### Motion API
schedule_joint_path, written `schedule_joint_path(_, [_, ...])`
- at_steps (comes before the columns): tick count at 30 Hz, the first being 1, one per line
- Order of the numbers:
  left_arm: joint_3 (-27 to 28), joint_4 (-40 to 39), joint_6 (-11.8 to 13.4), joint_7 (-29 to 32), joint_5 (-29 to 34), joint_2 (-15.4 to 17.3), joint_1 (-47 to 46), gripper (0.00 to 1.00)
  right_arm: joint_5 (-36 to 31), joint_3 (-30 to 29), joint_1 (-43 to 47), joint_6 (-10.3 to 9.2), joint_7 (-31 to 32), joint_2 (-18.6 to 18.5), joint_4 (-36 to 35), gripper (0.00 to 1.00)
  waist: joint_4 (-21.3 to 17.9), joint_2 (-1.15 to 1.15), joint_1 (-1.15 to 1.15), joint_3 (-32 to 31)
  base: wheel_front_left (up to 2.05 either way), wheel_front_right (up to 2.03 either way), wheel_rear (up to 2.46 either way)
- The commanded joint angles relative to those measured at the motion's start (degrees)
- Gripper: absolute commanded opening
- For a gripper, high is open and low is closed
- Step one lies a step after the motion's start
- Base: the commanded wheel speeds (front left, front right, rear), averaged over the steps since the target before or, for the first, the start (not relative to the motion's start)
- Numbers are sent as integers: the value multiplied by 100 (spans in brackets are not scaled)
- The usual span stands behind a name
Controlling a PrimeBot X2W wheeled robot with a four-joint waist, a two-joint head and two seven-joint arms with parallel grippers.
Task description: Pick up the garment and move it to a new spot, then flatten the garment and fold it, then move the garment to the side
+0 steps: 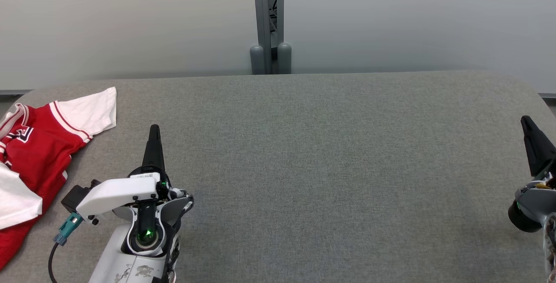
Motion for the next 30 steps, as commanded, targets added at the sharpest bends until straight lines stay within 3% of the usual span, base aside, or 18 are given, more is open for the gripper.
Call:
schedule_joint_path(1, [4,-5,-20,5,-25,14,-81,0,26,-10,-21,15,5,-41,21,0,0,0,0,0,0,0,0])
schedule_joint_path(18, [4,-5,-20,5,-25,15,-81,0,26,-10,-21,15,4,-40,21,0,0,0,0,0,0,0,0])
schedule_joint_path(19, [0,0,0,0,0,0,0,100,0,0,0,0,-1,-1,-1,100,0,0,0,0,0,0,0])
schedule_joint_path(30, [35,-182,1,-28,122,78,182,100,-115,230,294,1,-360,124,-363,100,0,0,0,-16,0,0,0])
